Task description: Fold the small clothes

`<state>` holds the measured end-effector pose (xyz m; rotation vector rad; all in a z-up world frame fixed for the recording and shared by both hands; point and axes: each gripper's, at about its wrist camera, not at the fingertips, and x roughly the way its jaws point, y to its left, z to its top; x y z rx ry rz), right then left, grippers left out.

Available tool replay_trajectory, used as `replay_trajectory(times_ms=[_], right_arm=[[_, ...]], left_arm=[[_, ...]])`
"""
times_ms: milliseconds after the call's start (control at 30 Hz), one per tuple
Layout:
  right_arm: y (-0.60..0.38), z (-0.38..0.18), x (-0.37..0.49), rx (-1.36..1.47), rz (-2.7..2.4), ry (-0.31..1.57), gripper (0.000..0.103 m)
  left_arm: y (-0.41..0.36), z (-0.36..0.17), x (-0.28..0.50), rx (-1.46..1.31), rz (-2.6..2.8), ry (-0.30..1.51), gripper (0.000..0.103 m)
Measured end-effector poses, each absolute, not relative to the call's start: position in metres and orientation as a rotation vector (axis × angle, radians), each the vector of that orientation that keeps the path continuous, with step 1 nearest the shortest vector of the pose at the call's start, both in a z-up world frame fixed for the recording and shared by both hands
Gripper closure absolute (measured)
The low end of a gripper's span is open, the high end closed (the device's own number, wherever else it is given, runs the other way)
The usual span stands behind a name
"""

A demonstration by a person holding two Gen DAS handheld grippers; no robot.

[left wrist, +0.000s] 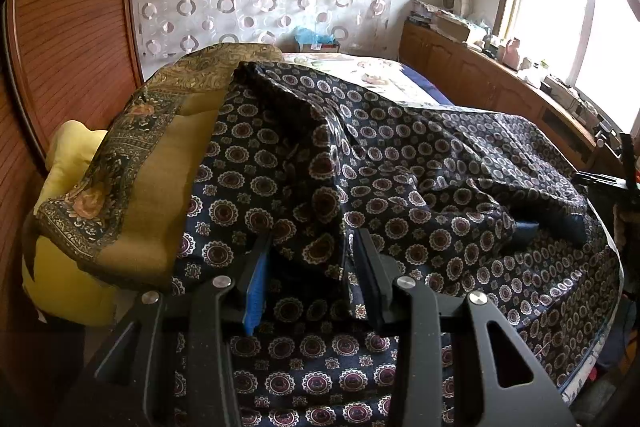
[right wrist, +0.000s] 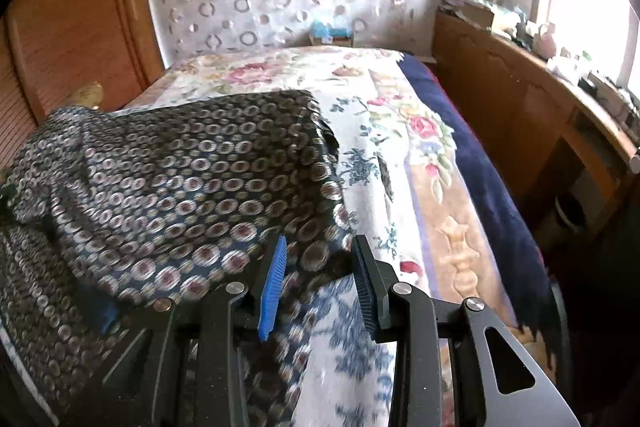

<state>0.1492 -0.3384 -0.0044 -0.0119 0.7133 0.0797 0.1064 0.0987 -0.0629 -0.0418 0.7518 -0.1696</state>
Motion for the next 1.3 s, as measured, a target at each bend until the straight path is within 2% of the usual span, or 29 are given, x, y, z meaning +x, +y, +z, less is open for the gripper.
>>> replay_trajectory(times_ms=[67, 167, 200, 233, 267, 300, 467, 667, 1033, 1300], right_arm=[[-0.339, -0.008, 0.159, -0.013, 0.064, 0.744, 0.068], [-0.337, -0.01, 0.165, 0.002, 0.092, 0.778, 0.068], [-0.335, -0.01, 0.166, 0.001, 0.103, 0.783, 0.069], [-0.336, -0.009, 0.166, -0.001, 0.121, 0.78, 0.076], [-0.336, -0.007, 0.164, 0.003, 0.148, 0.778, 0.095], [-0.336, -0.003, 0.161, 0.011, 0.175, 0.769, 0.098], [-0.331, 0.029, 0.135, 0.053, 0.245, 0.659, 0.1], [-0.334, 0.061, 0.088, 0.143, 0.307, 0.554, 0.1], [-0.338, 0.033, 0.013, 0.102, 0.256, 0.629, 0.1], [-0.333, 0.084, 0.01, 0.163, 0.314, 0.528, 0.1]], left_arm=[[0.098, -0.062, 0.107, -0.031, -0.157, 0.754, 0.091], [0.101, -0.059, 0.106, -0.047, -0.17, 0.747, 0.1], [0.102, -0.056, 0.104, -0.053, -0.171, 0.737, 0.1], [0.103, -0.053, 0.102, -0.06, -0.172, 0.727, 0.101], [0.106, -0.048, 0.1, -0.072, -0.172, 0.709, 0.101], [0.109, -0.043, 0.097, -0.081, -0.171, 0.697, 0.101], [0.128, -0.022, 0.089, -0.116, -0.156, 0.654, 0.101], [0.15, -0.021, 0.079, -0.154, -0.144, 0.657, 0.101], [0.168, -0.031, 0.062, -0.177, -0.131, 0.681, 0.101], [0.176, 0.002, 0.071, -0.167, -0.111, 0.629, 0.101]])
